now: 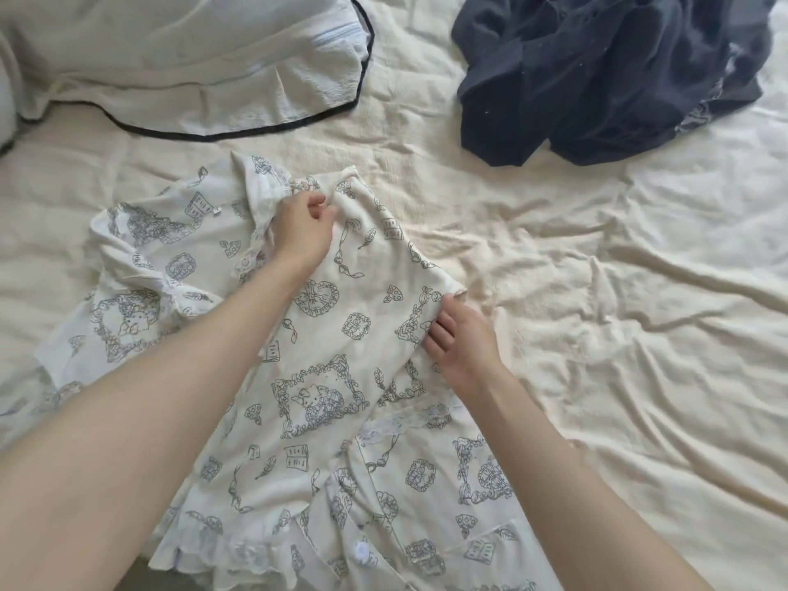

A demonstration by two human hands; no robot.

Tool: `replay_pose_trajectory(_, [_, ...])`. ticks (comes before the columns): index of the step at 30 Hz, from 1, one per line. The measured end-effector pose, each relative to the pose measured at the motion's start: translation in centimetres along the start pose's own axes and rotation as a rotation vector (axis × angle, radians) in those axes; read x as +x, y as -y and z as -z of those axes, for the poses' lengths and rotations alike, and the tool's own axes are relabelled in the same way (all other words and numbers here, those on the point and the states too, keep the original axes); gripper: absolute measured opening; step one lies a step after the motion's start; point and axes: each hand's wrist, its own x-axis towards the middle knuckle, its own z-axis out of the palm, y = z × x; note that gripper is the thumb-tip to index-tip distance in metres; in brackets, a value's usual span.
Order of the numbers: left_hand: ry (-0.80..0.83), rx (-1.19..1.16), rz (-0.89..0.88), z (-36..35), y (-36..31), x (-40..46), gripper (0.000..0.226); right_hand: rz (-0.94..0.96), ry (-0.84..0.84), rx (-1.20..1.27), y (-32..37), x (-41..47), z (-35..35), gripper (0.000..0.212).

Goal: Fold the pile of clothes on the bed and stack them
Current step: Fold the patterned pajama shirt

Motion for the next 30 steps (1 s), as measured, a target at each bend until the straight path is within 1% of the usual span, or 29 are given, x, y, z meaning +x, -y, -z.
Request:
replay_pose_trajectory(2, [-0.065,-0.006,-0.046,0.9,1.9,-3.1,0.029,-0.019,0.019,-0.074,-1.6,-1.0,0.6,0.027])
replay_pose_trajectory(5, [-0.092,-0.017,-0.051,2.7,5.8,-8.5,0.024,-0.059,0.096,-0.169,-4.7,-2.9,1.5,0.023])
replay_pose_trajectory(9, [-0.141,-0.002,0.067,5.8,11.8,-15.2,0.018,-0.149,0.231,-0.223,-8.0,-4.8,2.3,0.012])
replay_pose_trajectory(11, [-0.143,0.013,0.155,7.3,14.7,-18.1,0.019,-0.182,0.241,-0.281,-9.6,-5.6,2.2,0.011])
replay_pose_trajectory(13, [-0.097,0.028,0.25,8.5,17.3,-20.5,0.025,-0.207,0.214,-0.365,-11.4,-6.5,2.0,0.008])
replay_pose_trajectory(15, [-0.018,0.038,0.321,9.4,19.5,-22.3,0.032,-0.234,0.2,-0.441,-13.5,-7.6,1.8,0.003])
replay_pose_trajectory(16, [0.024,0.044,0.343,9.7,20.4,-23.0,0.034,-0.245,0.201,-0.477,-14.5,-8.3,1.7,0.004])
replay_pose_trajectory(20, [0.177,0.015,0.418,10.2,22.4,-24.6,0.047,-0.284,0.187,-0.598,-18.2,-10.2,1.9,0.033])
replay_pose_trajectory(23, [0.251,-0.123,0.462,11.0,23.1,-25.0,0.062,-0.305,0.186,-0.667,-20.4,-11.3,1.7,0.029])
replay_pose_trajectory(25, [0.278,-0.234,0.446,11.7,23.3,-25.4,0.059,-0.312,0.156,-0.763,-21.6,-12.2,1.5,0.036])
replay_pose_trajectory(27, [0.293,-0.299,0.422,12.4,23.5,-25.9,0.047,-0.294,0.138,-0.806,-22.6,-13.1,1.7,0.039])
replay_pose_trajectory(29, [0.281,-0.352,0.407,13.2,24.0,-26.2,0.03,-0.261,0.13,-0.782,-23.5,-13.8,2.0,0.031])
replay_pose_trajectory(30, [0.268,-0.372,0.407,13.5,24.3,-26.4,0.028,-0.249,0.138,-0.765,-24.0,-14.2,2.1,0.023])
